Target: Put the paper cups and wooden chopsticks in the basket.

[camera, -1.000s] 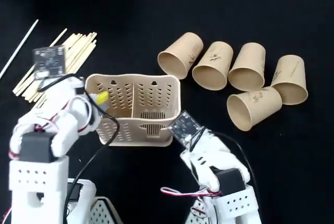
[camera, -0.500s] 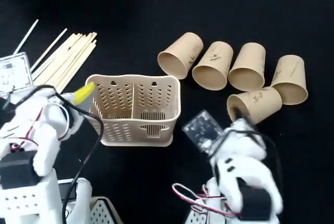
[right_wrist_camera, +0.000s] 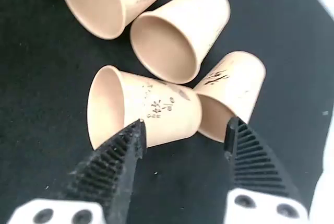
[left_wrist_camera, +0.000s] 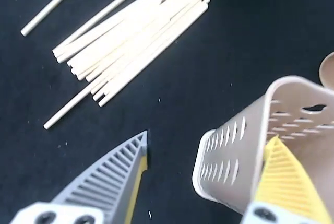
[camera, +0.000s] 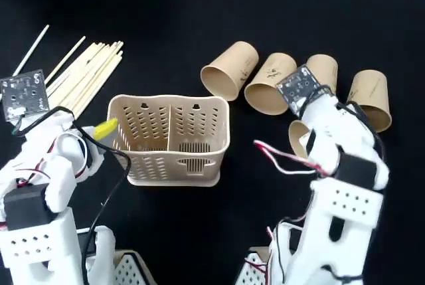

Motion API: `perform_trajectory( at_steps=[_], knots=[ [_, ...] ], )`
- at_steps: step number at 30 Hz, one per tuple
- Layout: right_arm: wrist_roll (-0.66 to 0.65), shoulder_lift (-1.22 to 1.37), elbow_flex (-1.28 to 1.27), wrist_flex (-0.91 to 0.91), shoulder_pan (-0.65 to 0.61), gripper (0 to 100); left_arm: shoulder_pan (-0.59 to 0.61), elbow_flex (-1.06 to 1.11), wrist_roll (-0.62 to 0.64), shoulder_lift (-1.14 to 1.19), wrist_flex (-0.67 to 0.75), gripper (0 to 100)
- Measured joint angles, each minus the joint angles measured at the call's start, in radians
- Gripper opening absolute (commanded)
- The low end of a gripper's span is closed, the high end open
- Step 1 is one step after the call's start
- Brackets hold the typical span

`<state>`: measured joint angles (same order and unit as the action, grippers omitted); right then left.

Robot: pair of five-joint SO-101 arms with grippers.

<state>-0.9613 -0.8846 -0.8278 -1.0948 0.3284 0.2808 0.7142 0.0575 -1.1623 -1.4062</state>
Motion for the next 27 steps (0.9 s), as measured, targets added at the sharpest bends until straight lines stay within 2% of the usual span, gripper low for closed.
perform_trajectory(
  at_steps=[10,17,21,27],
  knots=[
    [-0.021,0.110,-0.098,0.089,-0.020,25.9,0.000,0.078,-0.008,-0.005,0.037,34],
    [0.018,0.112,-0.215,0.222,-0.037,25.8,0.000,0.083,0.011,-0.126,0.031,34],
    [0.021,0.112,-0.265,0.281,-0.037,25.8,0.000,0.028,0.066,-0.198,0.031,34],
    [0.071,0.112,-0.338,0.405,-0.035,25.6,0.003,-0.084,0.080,-0.143,0.031,34]
  ],
)
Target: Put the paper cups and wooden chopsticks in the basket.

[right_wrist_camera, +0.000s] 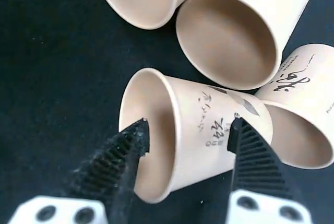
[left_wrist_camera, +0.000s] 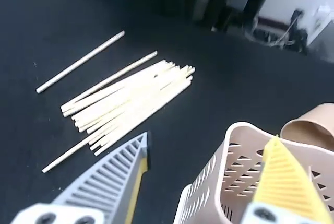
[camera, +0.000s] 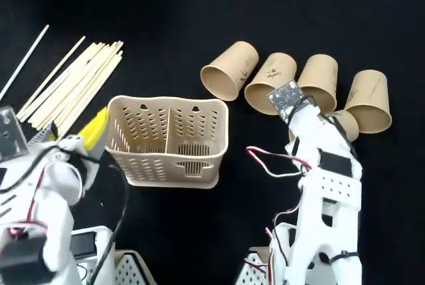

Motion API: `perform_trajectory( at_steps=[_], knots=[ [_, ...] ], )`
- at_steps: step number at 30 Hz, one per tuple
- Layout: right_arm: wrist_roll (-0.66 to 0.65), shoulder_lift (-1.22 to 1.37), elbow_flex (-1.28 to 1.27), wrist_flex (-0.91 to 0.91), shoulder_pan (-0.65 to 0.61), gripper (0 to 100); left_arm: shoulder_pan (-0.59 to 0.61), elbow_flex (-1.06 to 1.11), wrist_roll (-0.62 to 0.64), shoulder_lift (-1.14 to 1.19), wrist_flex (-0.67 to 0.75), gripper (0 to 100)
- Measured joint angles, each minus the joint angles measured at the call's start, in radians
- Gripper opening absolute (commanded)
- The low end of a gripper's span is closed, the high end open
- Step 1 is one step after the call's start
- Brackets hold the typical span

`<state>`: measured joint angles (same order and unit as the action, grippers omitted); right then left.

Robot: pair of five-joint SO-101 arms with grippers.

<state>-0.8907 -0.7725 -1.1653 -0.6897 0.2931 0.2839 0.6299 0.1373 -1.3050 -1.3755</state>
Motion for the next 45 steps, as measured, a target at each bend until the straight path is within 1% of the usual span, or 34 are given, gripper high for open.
perform_trajectory(
  at_steps=[8,12,14,16,20,22,25,29,32,37,39,42,45],
  knots=[
    [0.002,0.000,-0.069,0.133,0.000,25.4,0.000,-0.104,0.000,0.239,0.000,34],
    [0.002,0.018,-0.071,0.152,0.000,25.4,-0.002,-0.183,0.000,0.267,-0.008,34],
    [-0.003,0.057,-0.071,0.169,0.000,25.0,-0.002,-0.247,0.000,0.256,-0.038,34],
    [-0.006,0.115,-0.064,0.213,0.014,20.8,-0.002,-0.319,0.000,0.264,-0.084,34],
    [-0.009,0.259,0.005,0.319,0.092,5.9,-0.002,-0.419,-0.066,0.273,-0.160,34],
    [-0.009,0.324,0.069,0.338,0.126,1.0,-0.002,-0.434,-0.083,0.275,-0.186,34],
    [-0.012,0.367,0.126,0.345,0.167,1.1,-0.002,-0.443,-0.092,0.269,-0.207,34],
    [-0.012,0.347,0.121,0.342,0.181,1.1,-0.002,-0.445,-0.092,0.245,-0.210,34],
    [-0.012,0.269,0.118,0.252,0.181,1.1,-0.002,-0.445,-0.092,0.241,-0.210,34],
    [-0.006,0.063,0.130,-0.006,0.181,1.1,-0.002,-0.400,-0.092,0.241,-0.210,34],
    [0.025,-0.032,0.169,-0.114,0.180,1.1,-0.002,-0.354,-0.098,0.241,-0.210,34],
    [0.064,-0.160,0.261,-0.293,0.173,1.1,-0.002,-0.304,-0.153,0.241,-0.215,34],
    [0.120,-0.232,0.390,-0.480,0.127,1.1,-0.002,-0.281,-0.180,0.204,-0.242,34]
  ],
)
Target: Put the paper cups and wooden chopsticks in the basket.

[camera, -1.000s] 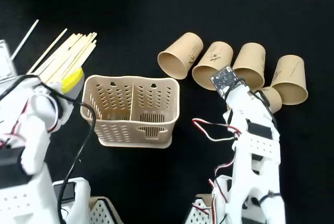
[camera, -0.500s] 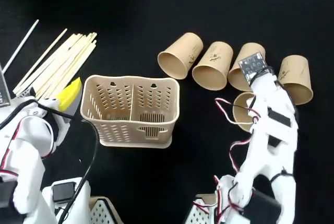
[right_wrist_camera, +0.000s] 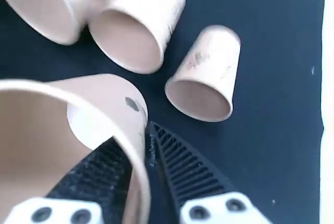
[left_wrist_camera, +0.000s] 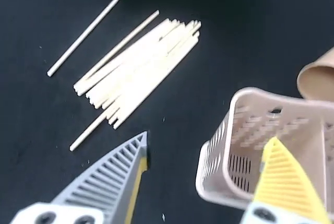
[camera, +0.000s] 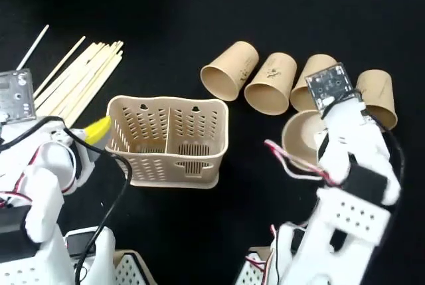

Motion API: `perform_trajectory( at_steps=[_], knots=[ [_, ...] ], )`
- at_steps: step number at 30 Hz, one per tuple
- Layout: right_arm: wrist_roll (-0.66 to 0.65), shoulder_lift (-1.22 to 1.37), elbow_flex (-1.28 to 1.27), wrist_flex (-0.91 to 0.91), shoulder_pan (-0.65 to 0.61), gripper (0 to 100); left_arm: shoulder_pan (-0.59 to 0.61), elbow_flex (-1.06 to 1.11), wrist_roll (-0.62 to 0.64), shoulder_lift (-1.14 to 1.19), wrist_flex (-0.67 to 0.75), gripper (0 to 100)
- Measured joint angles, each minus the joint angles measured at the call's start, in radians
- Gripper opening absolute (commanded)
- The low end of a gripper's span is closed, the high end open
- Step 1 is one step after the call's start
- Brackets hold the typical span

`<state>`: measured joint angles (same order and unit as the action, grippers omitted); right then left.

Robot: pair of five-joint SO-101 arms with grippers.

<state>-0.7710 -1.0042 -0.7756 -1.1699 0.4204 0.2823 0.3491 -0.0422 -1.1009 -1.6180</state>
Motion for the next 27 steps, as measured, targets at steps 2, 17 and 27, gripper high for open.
perform_trajectory(
  at_steps=[2,17,27],
  knots=[
    [0.054,-0.005,0.104,-0.112,-0.037,1.1,0.000,0.018,-0.003,-0.044,-0.005,34],
    [0.407,0.439,1.106,-0.560,-0.387,1.1,0.049,0.466,0.078,-0.588,0.218,34],
    [0.480,0.532,1.227,-0.560,-0.710,1.1,0.103,0.531,0.250,-0.589,0.290,34]
  ],
)
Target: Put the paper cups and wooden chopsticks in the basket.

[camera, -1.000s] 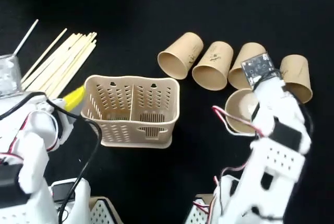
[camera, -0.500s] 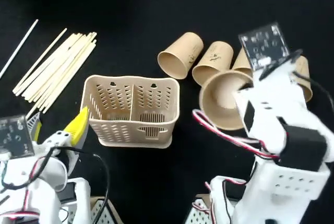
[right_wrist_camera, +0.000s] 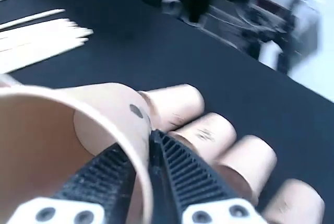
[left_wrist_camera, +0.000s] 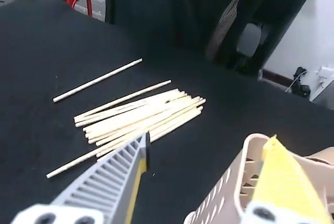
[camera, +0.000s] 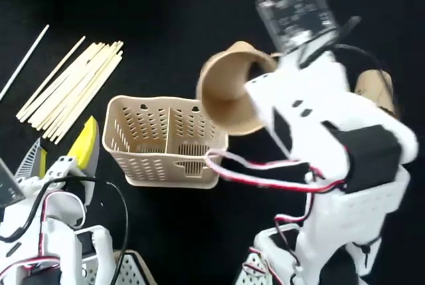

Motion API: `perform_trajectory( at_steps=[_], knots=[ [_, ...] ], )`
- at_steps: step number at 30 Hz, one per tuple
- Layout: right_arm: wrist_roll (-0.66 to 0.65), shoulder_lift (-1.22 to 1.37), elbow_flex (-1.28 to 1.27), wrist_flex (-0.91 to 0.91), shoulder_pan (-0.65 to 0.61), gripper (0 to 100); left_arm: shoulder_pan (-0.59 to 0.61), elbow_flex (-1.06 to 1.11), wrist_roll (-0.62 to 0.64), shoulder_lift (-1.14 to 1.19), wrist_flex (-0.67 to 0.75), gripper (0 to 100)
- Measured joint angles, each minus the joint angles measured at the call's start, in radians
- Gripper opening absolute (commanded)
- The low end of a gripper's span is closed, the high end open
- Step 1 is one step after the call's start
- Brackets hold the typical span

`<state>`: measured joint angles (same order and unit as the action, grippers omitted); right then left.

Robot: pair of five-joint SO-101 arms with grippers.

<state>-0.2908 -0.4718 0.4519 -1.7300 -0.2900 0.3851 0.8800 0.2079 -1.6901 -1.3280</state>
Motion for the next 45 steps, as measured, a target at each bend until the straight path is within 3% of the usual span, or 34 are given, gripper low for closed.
perform_trajectory(
  at_steps=[4,19,33,45],
  knots=[
    [0.000,0.043,-0.012,0.000,-0.118,1.1,0.003,0.025,0.008,0.000,0.021,34],
    [0.000,0.107,-0.207,0.000,-0.212,1.1,0.005,0.029,0.009,0.000,0.021,34],
    [-0.012,0.265,-0.245,0.000,-0.192,1.2,0.005,0.029,0.009,0.000,0.021,34],
    [-0.015,0.295,-0.186,0.000,-0.014,1.2,0.005,0.031,0.009,0.000,0.021,34]
  ],
)
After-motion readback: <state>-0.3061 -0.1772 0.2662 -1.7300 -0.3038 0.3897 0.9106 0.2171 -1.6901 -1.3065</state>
